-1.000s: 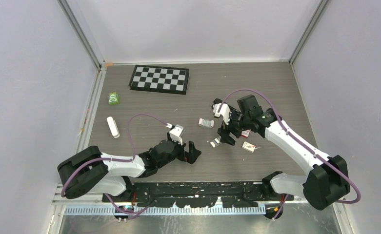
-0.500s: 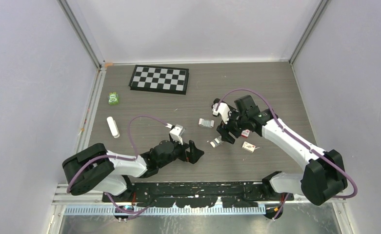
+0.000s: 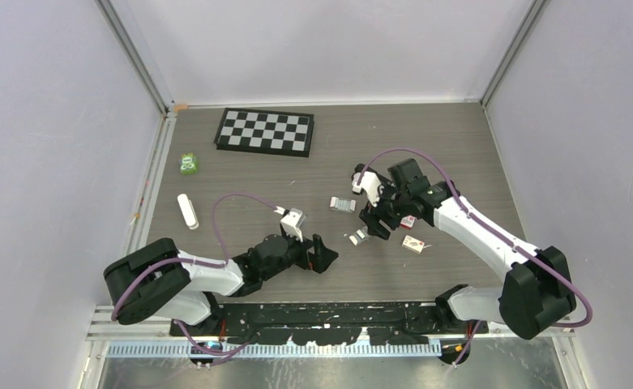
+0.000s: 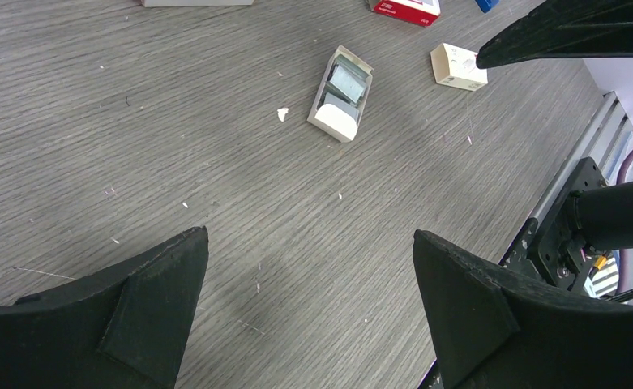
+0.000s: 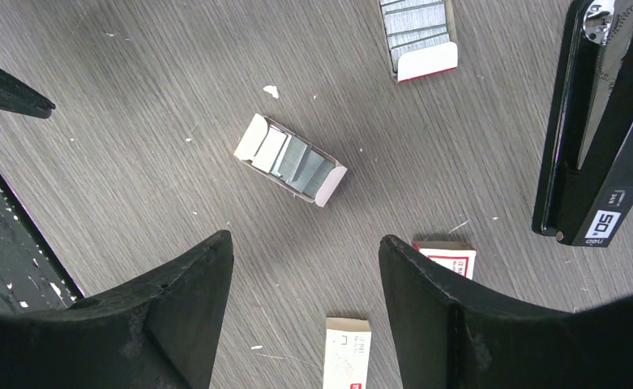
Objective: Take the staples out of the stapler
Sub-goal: Adjust the staple in the staple box.
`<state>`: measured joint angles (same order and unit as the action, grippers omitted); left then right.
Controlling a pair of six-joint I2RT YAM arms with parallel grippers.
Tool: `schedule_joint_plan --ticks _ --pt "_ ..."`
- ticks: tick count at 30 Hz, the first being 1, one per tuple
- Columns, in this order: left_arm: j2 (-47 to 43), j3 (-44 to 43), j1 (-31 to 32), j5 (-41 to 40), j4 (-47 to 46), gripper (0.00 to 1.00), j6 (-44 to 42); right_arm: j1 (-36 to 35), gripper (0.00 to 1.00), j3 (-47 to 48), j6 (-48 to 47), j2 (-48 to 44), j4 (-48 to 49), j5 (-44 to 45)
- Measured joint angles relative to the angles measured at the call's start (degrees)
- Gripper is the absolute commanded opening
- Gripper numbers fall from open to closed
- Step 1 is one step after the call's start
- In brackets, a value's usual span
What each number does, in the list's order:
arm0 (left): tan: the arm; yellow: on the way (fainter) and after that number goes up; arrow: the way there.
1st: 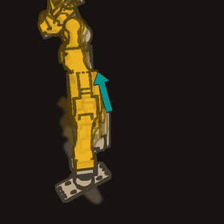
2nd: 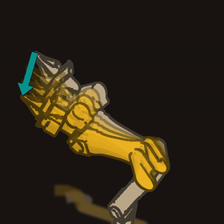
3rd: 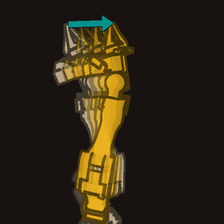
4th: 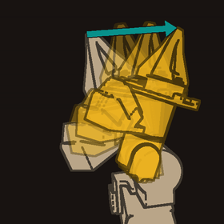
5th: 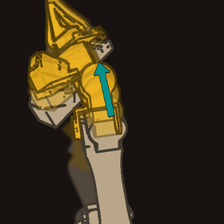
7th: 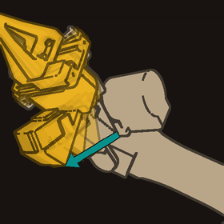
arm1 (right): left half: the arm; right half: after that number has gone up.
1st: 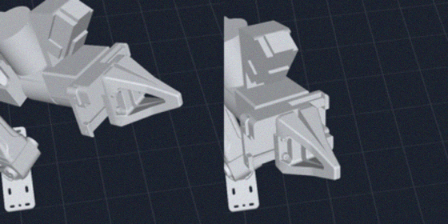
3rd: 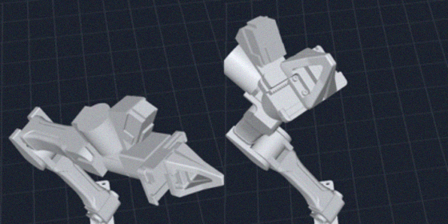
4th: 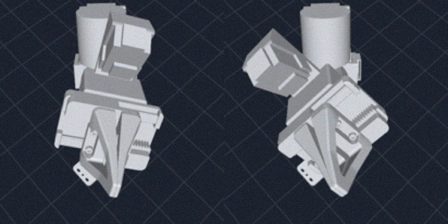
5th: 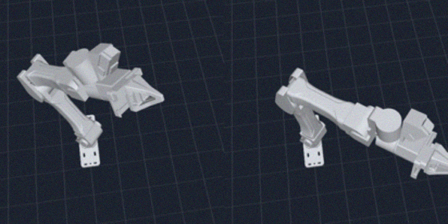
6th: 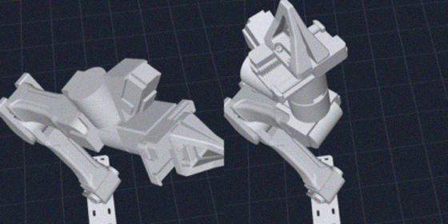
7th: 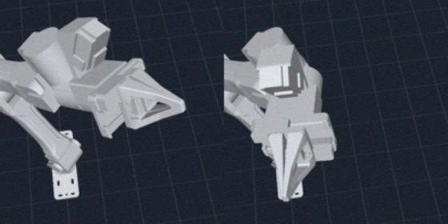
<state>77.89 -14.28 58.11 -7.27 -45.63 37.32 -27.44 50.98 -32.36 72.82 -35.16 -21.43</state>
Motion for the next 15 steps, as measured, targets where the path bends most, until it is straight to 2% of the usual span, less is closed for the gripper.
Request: schedule_joint_plan --ticks 15 --pt "-0.20 0.61 0.00 -0.17 0.00 0.98 -0.02 -0.26 0.71 0.04 -0.07 1.03 -0.44 -0.04"
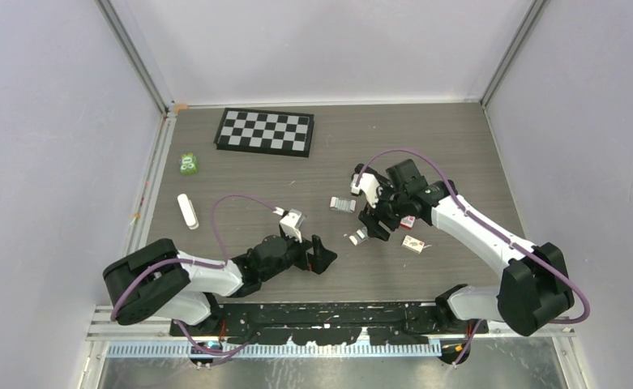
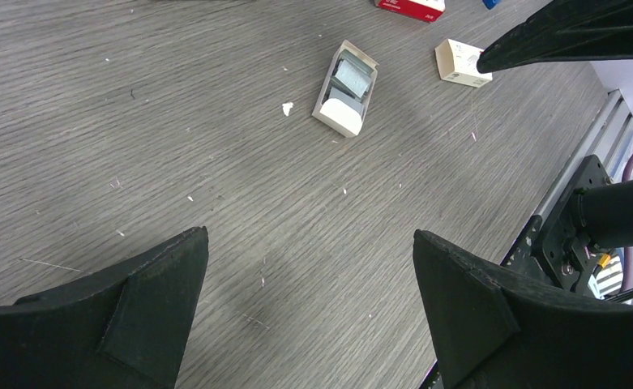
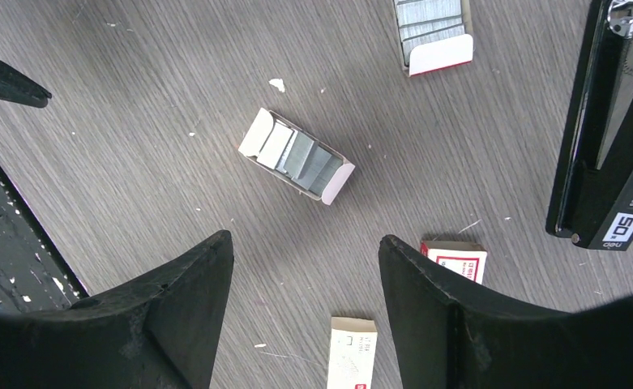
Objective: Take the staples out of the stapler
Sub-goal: Adjust the staple in the staple box.
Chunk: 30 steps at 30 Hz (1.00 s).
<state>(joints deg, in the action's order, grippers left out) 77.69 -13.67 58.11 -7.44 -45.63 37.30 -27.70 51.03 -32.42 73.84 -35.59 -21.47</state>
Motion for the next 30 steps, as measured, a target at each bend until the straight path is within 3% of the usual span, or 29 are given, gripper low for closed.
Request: schedule_joint_plan --ticks 9,14,17,20,23,30 --pt "0.57 0.04 0.00 0.11 -1.42 0.97 0.37 -0.11 0.70 0.31 0.02 1.20 -0.94 0.46" --pt "2.97 0.17 0.00 0.26 -3.91 0.96 1.57 -0.90 0.65 0.33 1.38 1.70 -0.63 2.40" --pt "4.31 0.28 0.00 0.28 -5.20 0.95 1.97 -1.79 0.57 0.42 2.23 2.75 -0.11 3.98" --pt "4.70 0.33 0.00 0.26 -5.73 0.94 2.71 -2.82 0.39 0.48 2.91 3.58 0.42 5.86" --pt "4.70 0.33 0.00 0.17 -6.27 0.93 2.99 -4.52 0.28 0.90 4.28 5.25 1.36 8.66" --pt "4.70 0.33 0.00 -0.04 -6.51 0.93 3.37 -7.91 0.19 2.03 7.23 10.88 3.74 15.26"
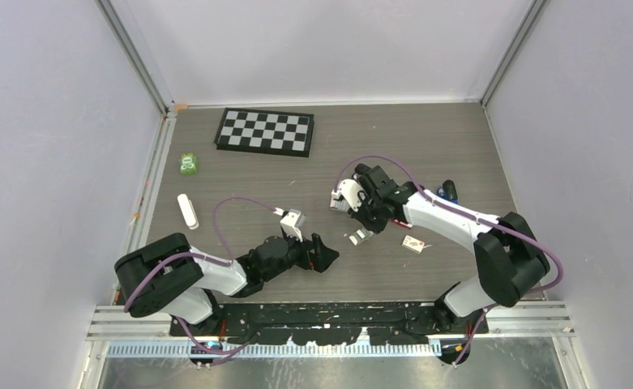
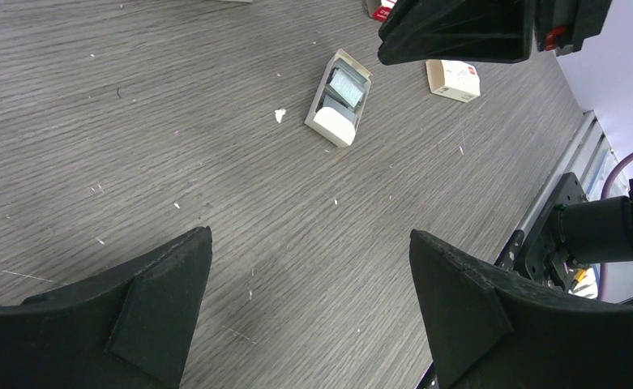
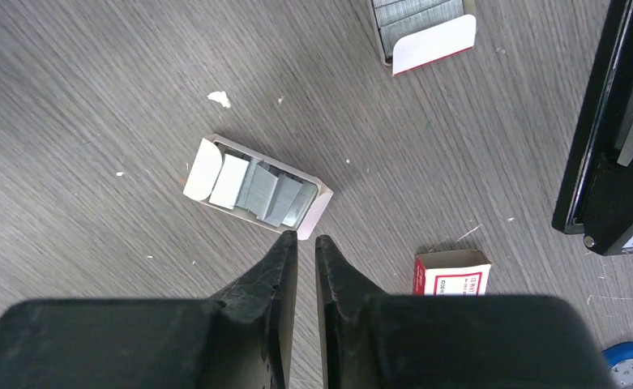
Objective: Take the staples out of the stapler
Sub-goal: Adjust the staple in the staple box.
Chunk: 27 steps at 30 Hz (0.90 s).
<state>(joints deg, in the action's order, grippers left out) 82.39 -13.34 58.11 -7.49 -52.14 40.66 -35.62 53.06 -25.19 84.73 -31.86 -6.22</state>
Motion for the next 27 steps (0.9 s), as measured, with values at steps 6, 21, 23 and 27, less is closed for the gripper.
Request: schedule_joint_plan --ticks 6,21,23,27 --pt "0.42 0.00 0.00 0.00 -0.17 0.92 0.70 -1.36 0.19 0.09 1.44 1.16 1.20 3.04" --pt "0.92 0.00 0.00 0.00 -0.37 0.92 0.90 -3.08 0.18 0.74 2.69 4.46 2.12 4.76" --pt "0.92 0.00 0.00 0.00 -0.37 0.92 0.90 -3.34 0.18 0.79 2.69 4.74 2.19 4.79" --pt "0.92 0.00 0.00 0.00 -0.35 0.92 0.90 -3.93 0.18 0.83 2.67 5.05 2.16 4.85"
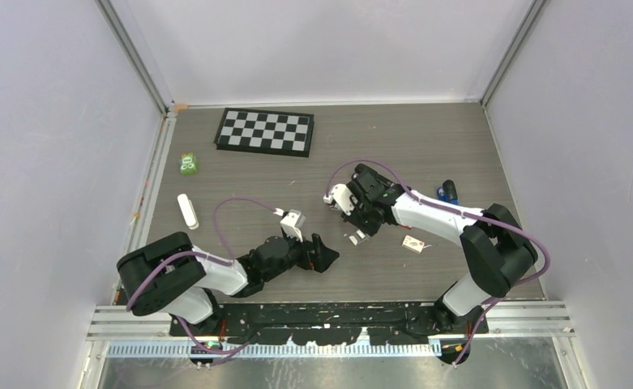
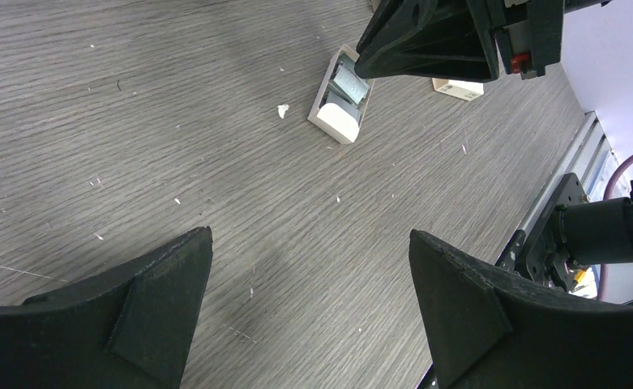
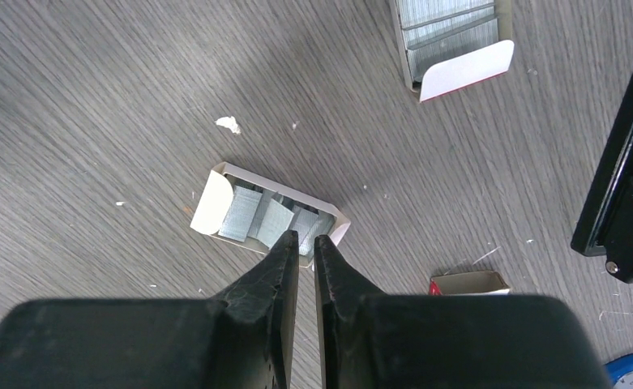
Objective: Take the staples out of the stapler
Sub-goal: Adjust the staple in the staple box.
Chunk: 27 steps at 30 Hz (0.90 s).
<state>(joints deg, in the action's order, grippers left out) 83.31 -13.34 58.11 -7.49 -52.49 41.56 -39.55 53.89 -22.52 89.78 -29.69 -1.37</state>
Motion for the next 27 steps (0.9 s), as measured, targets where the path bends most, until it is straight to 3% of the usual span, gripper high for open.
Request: schedule_joint_plan --ticks 27 --pt "-0.68 0.00 0.00 0.02 0.07 0.92 -0.22 -1.11 0.18 1.09 0.26 0.26 -1.05 -2.91"
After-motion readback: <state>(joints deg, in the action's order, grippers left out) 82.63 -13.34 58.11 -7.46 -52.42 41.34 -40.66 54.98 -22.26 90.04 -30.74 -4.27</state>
